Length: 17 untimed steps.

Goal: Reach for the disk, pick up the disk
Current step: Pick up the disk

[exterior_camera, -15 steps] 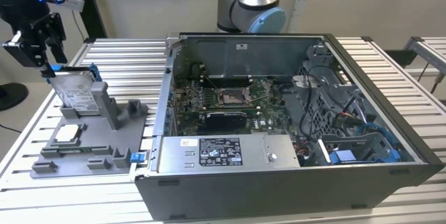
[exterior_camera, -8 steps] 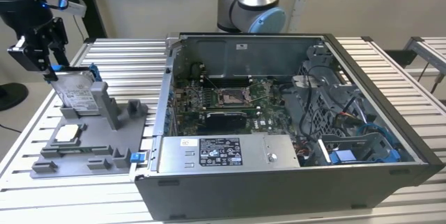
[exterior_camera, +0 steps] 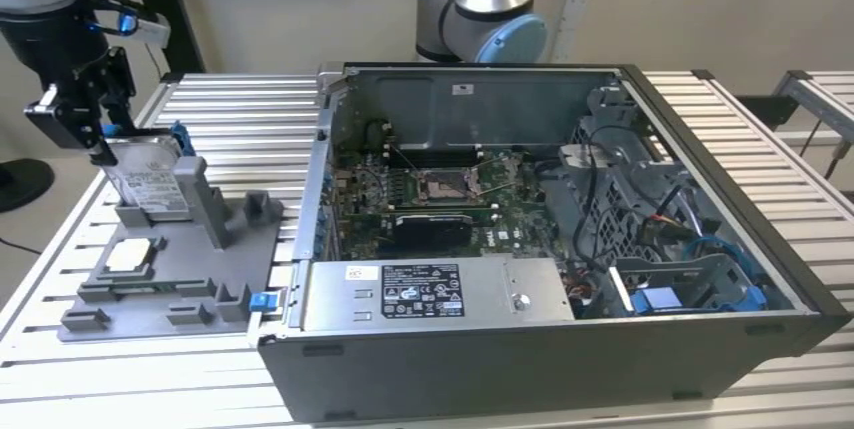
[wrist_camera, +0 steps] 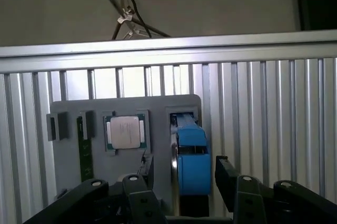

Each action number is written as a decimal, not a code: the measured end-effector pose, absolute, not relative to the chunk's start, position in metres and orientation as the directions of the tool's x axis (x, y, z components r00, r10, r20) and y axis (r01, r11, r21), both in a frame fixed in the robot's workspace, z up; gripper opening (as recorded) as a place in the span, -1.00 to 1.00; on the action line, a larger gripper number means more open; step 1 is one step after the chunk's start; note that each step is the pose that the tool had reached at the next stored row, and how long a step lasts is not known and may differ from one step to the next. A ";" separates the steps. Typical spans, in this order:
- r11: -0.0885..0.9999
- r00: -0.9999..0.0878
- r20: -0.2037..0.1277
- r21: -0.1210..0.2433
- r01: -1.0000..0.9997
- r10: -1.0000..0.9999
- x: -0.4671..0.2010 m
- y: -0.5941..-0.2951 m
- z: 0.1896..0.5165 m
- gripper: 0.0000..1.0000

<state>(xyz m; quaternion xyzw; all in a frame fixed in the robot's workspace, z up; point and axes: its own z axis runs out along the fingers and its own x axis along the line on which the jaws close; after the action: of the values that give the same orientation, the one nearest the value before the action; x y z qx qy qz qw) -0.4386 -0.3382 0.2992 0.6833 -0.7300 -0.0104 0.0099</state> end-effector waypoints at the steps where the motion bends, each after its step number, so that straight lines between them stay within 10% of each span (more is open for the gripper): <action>1: 0.066 -0.066 0.000 0.029 -0.997 -0.998 -0.439 -0.338 0.297 1.00; 17: 0.066 -0.066 0.000 0.029 -0.997 -0.998 -0.439 -0.338 0.274 1.00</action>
<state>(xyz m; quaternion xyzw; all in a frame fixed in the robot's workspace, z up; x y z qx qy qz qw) -0.4395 -0.3376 0.2741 0.6834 -0.7299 -0.0103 0.0099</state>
